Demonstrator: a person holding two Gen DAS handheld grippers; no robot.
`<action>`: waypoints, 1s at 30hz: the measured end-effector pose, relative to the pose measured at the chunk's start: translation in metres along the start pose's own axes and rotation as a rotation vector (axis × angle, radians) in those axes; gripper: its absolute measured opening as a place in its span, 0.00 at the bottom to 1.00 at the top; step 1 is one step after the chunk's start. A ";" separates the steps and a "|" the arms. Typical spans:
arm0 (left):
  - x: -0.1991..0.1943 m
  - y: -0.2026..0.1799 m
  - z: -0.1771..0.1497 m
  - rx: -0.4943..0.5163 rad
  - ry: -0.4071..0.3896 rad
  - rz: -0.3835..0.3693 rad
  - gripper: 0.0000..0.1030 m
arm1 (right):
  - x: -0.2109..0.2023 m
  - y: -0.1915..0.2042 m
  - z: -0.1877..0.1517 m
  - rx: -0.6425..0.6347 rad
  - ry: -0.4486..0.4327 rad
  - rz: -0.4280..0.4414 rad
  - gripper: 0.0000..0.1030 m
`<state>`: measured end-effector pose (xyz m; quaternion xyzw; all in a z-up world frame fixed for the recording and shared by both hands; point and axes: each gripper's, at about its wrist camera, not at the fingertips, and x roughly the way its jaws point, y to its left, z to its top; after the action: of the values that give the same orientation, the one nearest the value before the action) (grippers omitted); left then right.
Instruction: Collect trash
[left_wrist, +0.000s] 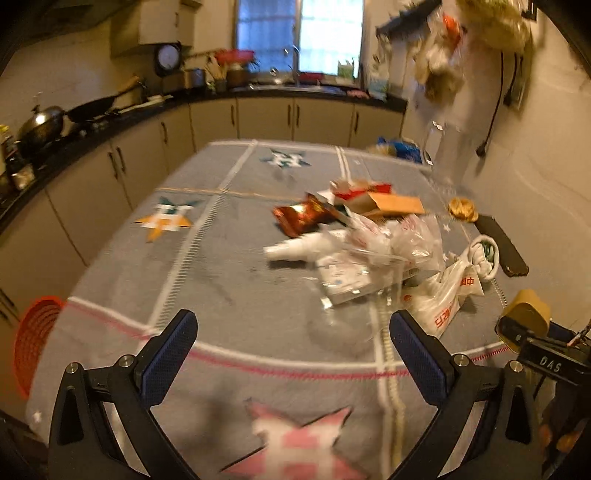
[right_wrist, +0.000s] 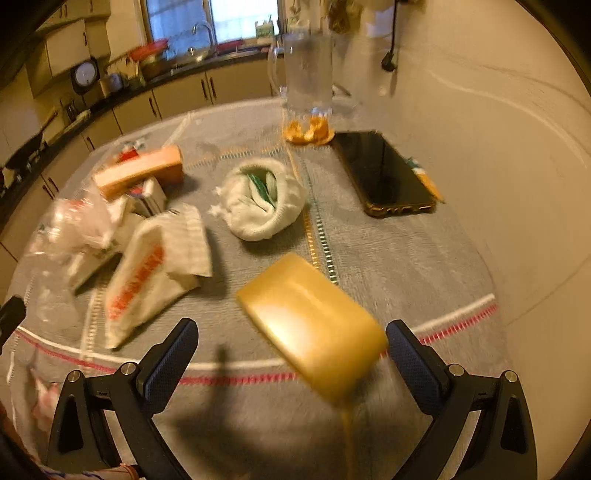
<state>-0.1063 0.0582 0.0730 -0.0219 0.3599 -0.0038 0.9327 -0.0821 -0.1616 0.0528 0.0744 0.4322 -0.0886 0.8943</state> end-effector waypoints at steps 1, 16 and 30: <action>-0.003 0.004 0.002 -0.005 -0.008 0.011 1.00 | -0.009 0.003 -0.003 0.006 -0.029 0.001 1.00; -0.089 0.039 -0.025 0.056 -0.206 0.154 1.00 | -0.108 0.065 -0.043 -0.051 -0.370 0.058 1.00; -0.094 0.044 -0.038 0.071 -0.167 0.150 1.00 | -0.134 0.073 -0.059 -0.054 -0.376 0.082 1.00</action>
<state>-0.2023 0.1026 0.1061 0.0378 0.2812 0.0549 0.9573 -0.1925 -0.0658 0.1258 0.0499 0.2565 -0.0526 0.9638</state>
